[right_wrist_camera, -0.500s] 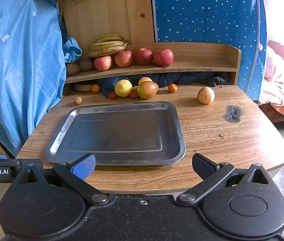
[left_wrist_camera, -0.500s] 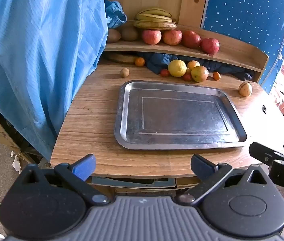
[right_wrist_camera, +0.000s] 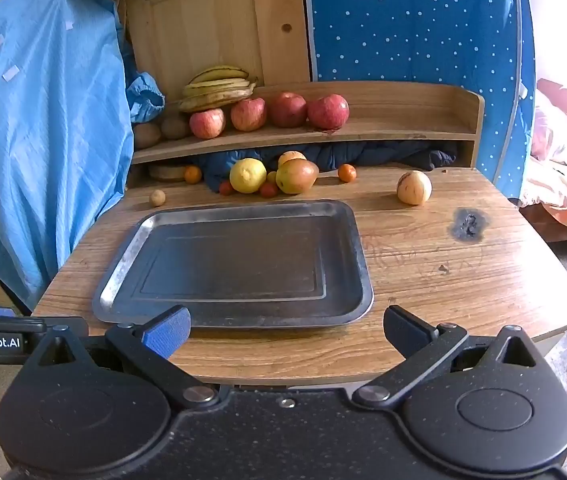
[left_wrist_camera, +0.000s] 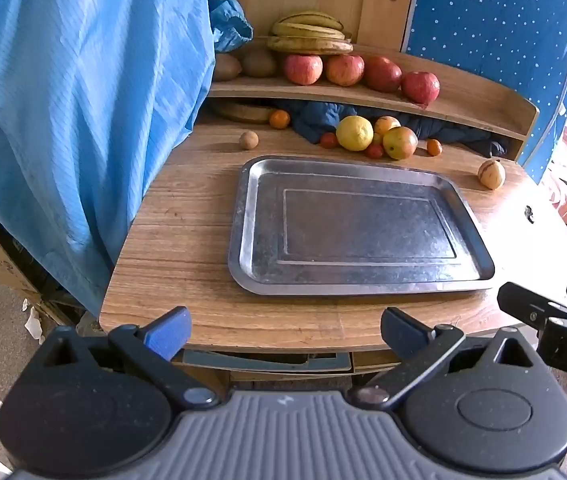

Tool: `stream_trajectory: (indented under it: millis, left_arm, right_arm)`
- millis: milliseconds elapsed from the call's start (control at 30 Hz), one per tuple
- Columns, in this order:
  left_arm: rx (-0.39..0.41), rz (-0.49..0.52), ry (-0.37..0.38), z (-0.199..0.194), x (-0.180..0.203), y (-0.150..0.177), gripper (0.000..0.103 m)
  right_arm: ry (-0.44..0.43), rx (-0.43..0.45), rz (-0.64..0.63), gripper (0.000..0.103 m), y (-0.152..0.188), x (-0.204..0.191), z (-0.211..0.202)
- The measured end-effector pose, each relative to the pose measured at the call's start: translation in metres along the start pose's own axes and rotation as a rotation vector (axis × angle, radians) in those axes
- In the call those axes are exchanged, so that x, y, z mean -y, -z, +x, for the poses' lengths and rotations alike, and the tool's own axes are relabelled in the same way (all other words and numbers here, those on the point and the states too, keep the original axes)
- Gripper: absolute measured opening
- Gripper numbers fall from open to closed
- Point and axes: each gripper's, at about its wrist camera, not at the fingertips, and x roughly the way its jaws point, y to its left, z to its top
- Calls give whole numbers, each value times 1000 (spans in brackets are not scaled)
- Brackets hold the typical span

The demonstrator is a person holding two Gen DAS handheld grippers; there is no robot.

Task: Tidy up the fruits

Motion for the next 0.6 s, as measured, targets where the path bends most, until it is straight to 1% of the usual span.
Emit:
stream_trajectory:
  millis: [67,100,600]
  left_arm:
    - [-1,0,0,0,0,0,103]
    - [-1,0,0,0,0,0,103]
    - [-10,-1,-4,5,-2,7,103]
  right_arm:
    - [1,-1,1,102,-1,1,0]
    - [0,-1,0,102,3,-6,0]
    - [-11,-12,4,102,1,-1,8]
